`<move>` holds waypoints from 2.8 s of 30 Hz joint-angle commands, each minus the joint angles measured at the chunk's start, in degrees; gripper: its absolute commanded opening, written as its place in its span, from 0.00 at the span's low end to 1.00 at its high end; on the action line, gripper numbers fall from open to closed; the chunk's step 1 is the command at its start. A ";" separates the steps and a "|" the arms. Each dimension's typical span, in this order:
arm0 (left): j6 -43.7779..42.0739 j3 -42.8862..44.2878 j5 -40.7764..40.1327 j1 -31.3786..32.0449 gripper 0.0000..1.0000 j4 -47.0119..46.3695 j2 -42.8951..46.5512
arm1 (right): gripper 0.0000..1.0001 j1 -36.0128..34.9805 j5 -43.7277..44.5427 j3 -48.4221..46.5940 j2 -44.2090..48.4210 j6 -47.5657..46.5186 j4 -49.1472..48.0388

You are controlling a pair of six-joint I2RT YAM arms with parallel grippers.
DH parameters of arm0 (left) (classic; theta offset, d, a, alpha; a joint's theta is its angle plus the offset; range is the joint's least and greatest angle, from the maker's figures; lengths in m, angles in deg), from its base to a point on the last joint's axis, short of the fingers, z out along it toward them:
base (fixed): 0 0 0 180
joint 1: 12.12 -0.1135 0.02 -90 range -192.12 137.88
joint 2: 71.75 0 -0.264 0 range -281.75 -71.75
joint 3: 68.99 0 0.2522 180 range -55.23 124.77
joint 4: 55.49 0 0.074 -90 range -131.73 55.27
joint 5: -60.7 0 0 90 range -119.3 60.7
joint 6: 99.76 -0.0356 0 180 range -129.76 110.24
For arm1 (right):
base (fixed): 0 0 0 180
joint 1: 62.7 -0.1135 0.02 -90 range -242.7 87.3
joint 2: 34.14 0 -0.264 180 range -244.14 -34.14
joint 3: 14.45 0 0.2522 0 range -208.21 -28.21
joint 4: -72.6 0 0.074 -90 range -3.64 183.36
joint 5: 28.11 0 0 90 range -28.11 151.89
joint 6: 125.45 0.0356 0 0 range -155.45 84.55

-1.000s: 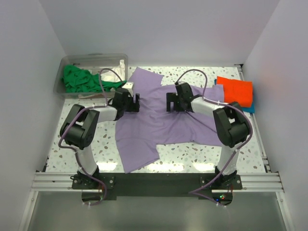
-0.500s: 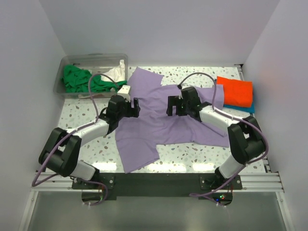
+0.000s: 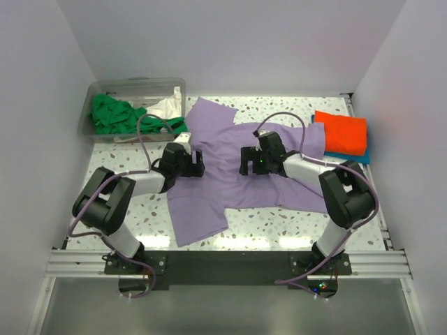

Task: Fold and stack the t-shirts
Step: Flatten the tshirt out, then fold the tshirt

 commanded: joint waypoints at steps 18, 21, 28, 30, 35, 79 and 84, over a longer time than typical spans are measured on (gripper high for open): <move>-3.37 11.56 8.03 -5.07 0.87 -2.44 -5.89 | 0.98 -0.24 -0.71 -17.43 -11.10 -1.87 3.79; -3.46 8.48 3.04 -3.93 0.87 0.55 1.65 | 0.98 -0.16 -0.63 -17.88 -8.83 -2.93 4.85; 6.54 0.57 -22.54 6.70 0.83 20.56 19.17 | 0.99 -0.16 0.07 -21.30 -4.95 -3.99 7.66; 11.20 -0.22 -26.86 8.37 0.82 28.13 22.69 | 0.99 -0.24 0.60 -22.45 -4.43 -3.55 8.97; 23.05 -5.67 -32.75 10.48 0.77 40.60 30.86 | 0.99 -0.07 2.62 -20.26 -0.04 -3.90 9.77; 50.15 -7.17 -28.63 23.49 0.44 65.15 30.70 | 0.99 9.60 -2.91 -12.25 5.33 -2.23 6.87; 50.68 -9.97 -26.00 23.58 0.43 62.09 29.91 | 0.99 10.65 -3.79 -12.17 5.07 -1.96 6.70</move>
